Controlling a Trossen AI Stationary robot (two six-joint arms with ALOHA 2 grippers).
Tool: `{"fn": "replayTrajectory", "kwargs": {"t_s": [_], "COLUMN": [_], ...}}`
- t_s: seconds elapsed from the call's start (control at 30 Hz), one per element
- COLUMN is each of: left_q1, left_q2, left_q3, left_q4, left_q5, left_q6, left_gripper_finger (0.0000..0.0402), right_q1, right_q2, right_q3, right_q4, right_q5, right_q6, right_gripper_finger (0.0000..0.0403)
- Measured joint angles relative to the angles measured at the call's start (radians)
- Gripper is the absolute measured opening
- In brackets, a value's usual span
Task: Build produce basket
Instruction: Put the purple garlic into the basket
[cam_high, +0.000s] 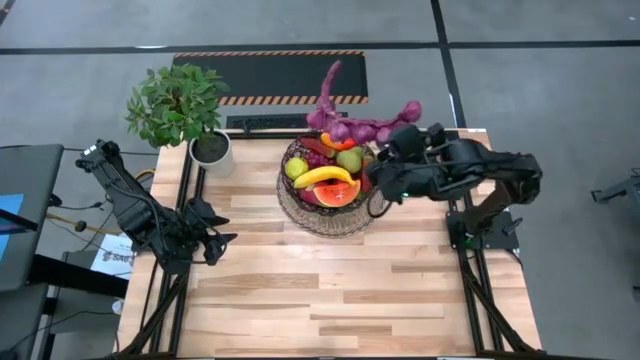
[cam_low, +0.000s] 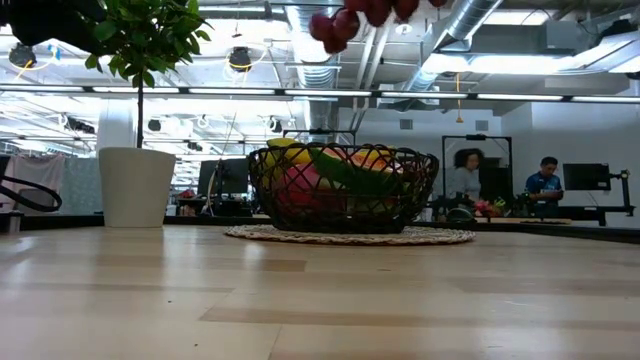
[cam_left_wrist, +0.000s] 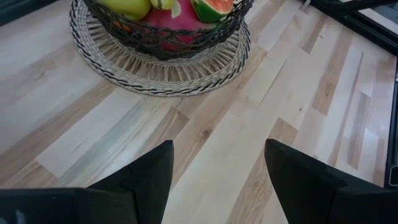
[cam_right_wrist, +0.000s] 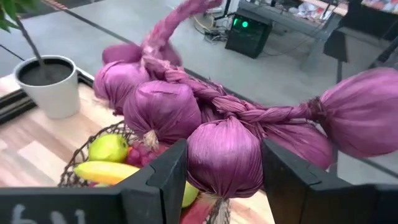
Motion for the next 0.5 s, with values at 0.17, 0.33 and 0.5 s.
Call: {"fn": "replayTrajectory", "kwargs": {"t_s": [0.17, 0.33, 0.5], "left_q1": [0.000, 0.000, 0.000], "left_q2": [0.000, 0.000, 0.000], "left_q3": [0.000, 0.000, 0.000], "left_q4": [0.000, 0.000, 0.000], "left_q5": [-0.001, -0.002, -0.002], "left_q6": [0.000, 0.011, 0.010], "left_gripper_finger": [0.0237, 0.0237, 0.0237], "right_q1": [0.015, 0.032, 0.014], "right_q2": [-0.108, -0.189, -0.196], "right_q3": [-0.185, -0.456, -0.625], "right_q4": [0.003, 0.090, 0.311], "right_q5": [0.010, 0.041, 0.050], "right_q6": [0.143, 0.338, 0.329], "right_gripper_finger": [0.0195, 0.0193, 0.0194]}}
